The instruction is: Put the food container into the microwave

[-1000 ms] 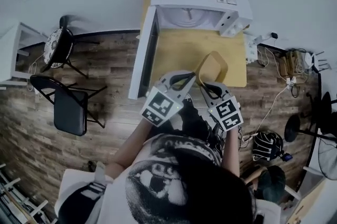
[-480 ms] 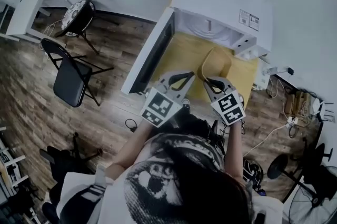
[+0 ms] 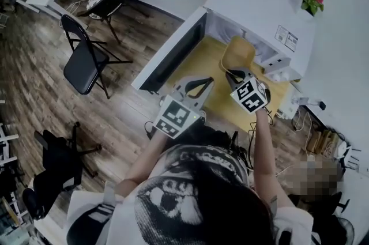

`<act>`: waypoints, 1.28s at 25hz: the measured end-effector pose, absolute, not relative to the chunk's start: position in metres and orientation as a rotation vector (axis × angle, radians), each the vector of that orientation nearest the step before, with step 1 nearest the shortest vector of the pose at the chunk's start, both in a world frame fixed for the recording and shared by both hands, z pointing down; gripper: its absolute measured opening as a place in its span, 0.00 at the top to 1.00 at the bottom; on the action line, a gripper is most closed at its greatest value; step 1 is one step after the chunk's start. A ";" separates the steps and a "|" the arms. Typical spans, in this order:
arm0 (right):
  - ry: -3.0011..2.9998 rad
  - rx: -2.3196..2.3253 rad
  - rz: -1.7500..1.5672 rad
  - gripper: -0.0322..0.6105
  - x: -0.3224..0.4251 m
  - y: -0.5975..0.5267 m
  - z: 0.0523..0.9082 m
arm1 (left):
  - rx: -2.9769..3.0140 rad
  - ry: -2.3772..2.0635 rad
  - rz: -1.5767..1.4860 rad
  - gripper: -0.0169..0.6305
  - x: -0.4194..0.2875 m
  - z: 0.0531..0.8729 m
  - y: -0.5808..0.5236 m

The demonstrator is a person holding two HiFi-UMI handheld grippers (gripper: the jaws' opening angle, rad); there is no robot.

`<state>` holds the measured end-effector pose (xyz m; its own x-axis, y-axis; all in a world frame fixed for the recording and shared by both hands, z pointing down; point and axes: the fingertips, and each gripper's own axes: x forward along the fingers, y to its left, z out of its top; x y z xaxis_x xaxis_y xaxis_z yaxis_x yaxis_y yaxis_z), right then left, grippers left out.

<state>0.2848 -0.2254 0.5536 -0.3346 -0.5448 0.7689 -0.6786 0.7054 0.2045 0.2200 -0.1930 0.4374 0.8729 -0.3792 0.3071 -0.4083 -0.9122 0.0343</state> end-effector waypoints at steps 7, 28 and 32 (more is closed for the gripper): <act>-1.954 0.824 0.093 0.91 0.300 -0.256 0.584 | 2.925 -0.720 0.437 0.97 0.216 0.442 -0.193; -1.878 1.154 0.099 0.91 0.344 -0.353 0.599 | 2.893 -0.812 0.432 0.97 0.195 0.454 -0.200; -1.839 1.166 0.087 0.90 0.347 -0.368 0.605 | 2.891 -0.818 0.444 0.97 0.194 0.456 -0.203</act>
